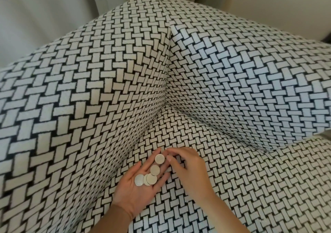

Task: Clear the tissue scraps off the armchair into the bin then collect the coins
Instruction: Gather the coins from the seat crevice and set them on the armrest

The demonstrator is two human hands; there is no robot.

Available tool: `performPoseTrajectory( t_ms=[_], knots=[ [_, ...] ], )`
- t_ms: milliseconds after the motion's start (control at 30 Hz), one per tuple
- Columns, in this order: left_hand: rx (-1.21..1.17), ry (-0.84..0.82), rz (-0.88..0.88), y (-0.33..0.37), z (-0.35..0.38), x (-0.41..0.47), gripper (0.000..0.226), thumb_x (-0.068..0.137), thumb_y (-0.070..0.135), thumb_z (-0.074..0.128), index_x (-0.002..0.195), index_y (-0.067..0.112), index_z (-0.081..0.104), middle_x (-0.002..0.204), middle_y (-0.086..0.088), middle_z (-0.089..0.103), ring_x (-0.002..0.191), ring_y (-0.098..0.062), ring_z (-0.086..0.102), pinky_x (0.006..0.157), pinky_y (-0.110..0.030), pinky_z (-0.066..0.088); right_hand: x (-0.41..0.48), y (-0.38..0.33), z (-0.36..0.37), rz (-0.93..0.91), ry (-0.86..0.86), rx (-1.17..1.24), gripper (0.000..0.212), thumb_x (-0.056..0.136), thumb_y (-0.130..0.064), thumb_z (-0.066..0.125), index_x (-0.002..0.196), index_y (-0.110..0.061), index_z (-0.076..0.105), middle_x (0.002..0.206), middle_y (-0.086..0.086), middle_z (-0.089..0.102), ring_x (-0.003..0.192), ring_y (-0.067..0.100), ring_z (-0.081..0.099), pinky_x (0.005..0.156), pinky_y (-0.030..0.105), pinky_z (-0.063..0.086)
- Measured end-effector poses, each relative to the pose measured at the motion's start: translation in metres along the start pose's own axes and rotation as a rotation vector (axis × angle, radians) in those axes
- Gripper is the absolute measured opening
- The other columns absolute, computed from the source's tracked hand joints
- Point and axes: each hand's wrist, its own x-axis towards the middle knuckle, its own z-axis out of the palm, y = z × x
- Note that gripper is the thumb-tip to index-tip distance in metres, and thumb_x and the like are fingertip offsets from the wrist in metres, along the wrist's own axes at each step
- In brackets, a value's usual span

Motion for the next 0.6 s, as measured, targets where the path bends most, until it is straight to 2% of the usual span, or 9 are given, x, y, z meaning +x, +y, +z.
performPoseTrajectory(
  t_ms=[100, 200, 267, 400, 433, 467, 533, 567, 600],
  knots=[
    [0.024, -0.021, 0.022, -0.001, 0.004, -0.002, 0.053, 0.099, 0.030, 0.011, 0.146, 0.011, -0.003, 0.156, -0.009, -0.004, 0.145, -0.023, -0.005, 0.118, -0.037, -0.005, -0.002, 0.000, -0.018, 0.080, -0.079, 0.102, 0.018, 0.093, -0.026, 0.056, 0.105, -0.035, 0.065, 0.100, -0.025, 0.062, 0.102, -0.008, 0.054, 0.086, 0.007, 0.040],
    [0.055, -0.040, 0.023, 0.001, 0.004, -0.004, 0.052, 0.099, 0.028, 0.008, 0.145, 0.009, -0.005, 0.156, -0.010, -0.006, 0.144, -0.023, -0.008, 0.118, -0.034, -0.007, -0.009, 0.002, -0.035, 0.188, -0.156, 0.156, 0.020, 0.096, -0.029, 0.050, 0.111, -0.033, 0.063, 0.105, -0.026, 0.061, 0.101, -0.017, 0.052, 0.083, 0.000, 0.037],
    [0.084, -0.045, 0.036, 0.004, 0.005, -0.003, 0.048, 0.100, 0.025, 0.003, 0.145, 0.008, -0.004, 0.155, -0.009, -0.006, 0.144, -0.023, -0.009, 0.118, -0.033, -0.008, -0.016, 0.005, -0.047, 0.251, -0.155, 0.185, 0.021, 0.098, -0.032, 0.046, 0.112, -0.032, 0.061, 0.105, -0.024, 0.062, 0.099, -0.018, 0.053, 0.081, -0.001, 0.037],
    [0.213, 0.063, 0.162, 0.010, 0.010, -0.004, 0.046, 0.099, 0.010, -0.007, 0.144, 0.004, 0.001, 0.155, -0.011, -0.002, 0.144, -0.023, -0.008, 0.118, -0.032, -0.009, -0.031, 0.009, -0.066, 0.322, -0.090, 0.240, 0.019, 0.098, -0.033, 0.042, 0.104, -0.034, 0.060, 0.099, -0.019, 0.065, 0.090, -0.014, 0.057, 0.080, 0.004, 0.043],
    [0.216, 0.092, 0.160, 0.011, 0.018, -0.003, 0.046, 0.099, 0.006, -0.005, 0.144, 0.002, 0.007, 0.155, -0.015, 0.004, 0.145, -0.025, -0.001, 0.119, -0.033, -0.003, -0.034, 0.009, -0.068, 0.328, -0.073, 0.254, 0.019, 0.098, -0.032, 0.042, 0.102, -0.035, 0.060, 0.098, -0.018, 0.066, 0.089, -0.013, 0.058, 0.082, 0.007, 0.045],
    [0.220, 0.144, 0.134, 0.008, 0.029, -0.002, 0.046, 0.099, 0.002, 0.002, 0.141, -0.001, 0.022, 0.153, -0.019, 0.018, 0.144, -0.028, 0.014, 0.119, -0.036, 0.011, -0.036, 0.009, -0.070, 0.334, -0.058, 0.267, 0.019, 0.098, -0.031, 0.041, 0.100, -0.035, 0.060, 0.098, -0.017, 0.066, 0.089, -0.011, 0.059, 0.083, 0.008, 0.046],
    [0.038, 0.124, 0.060, 0.006, 0.038, -0.001, 0.040, 0.097, -0.003, 0.024, 0.126, -0.005, 0.052, 0.135, -0.022, 0.049, 0.125, -0.031, 0.049, 0.102, -0.037, 0.043, -0.039, 0.010, -0.073, 0.354, -0.034, 0.296, 0.019, 0.098, -0.028, 0.041, 0.099, -0.034, 0.059, 0.098, -0.014, 0.066, 0.090, -0.007, 0.061, 0.080, 0.008, 0.047],
    [0.061, 0.158, 0.100, 0.005, 0.043, 0.001, 0.037, 0.096, -0.004, 0.031, 0.123, -0.005, 0.057, 0.127, -0.021, 0.057, 0.117, -0.029, 0.057, 0.094, -0.034, 0.049, -0.039, 0.011, -0.073, 0.367, -0.032, 0.308, 0.020, 0.098, -0.027, 0.041, 0.099, -0.033, 0.060, 0.099, -0.012, 0.067, 0.090, -0.004, 0.061, 0.078, 0.010, 0.047],
    [0.156, 0.200, 0.131, 0.005, 0.049, 0.005, 0.035, 0.095, -0.003, 0.035, 0.123, -0.004, 0.057, 0.122, -0.017, 0.062, 0.113, -0.025, 0.060, 0.093, -0.032, 0.050, -0.040, 0.012, -0.074, 0.378, -0.021, 0.327, 0.021, 0.098, -0.027, 0.041, 0.099, -0.031, 0.061, 0.099, -0.009, 0.068, 0.090, -0.003, 0.062, 0.078, 0.011, 0.048]
  ],
)
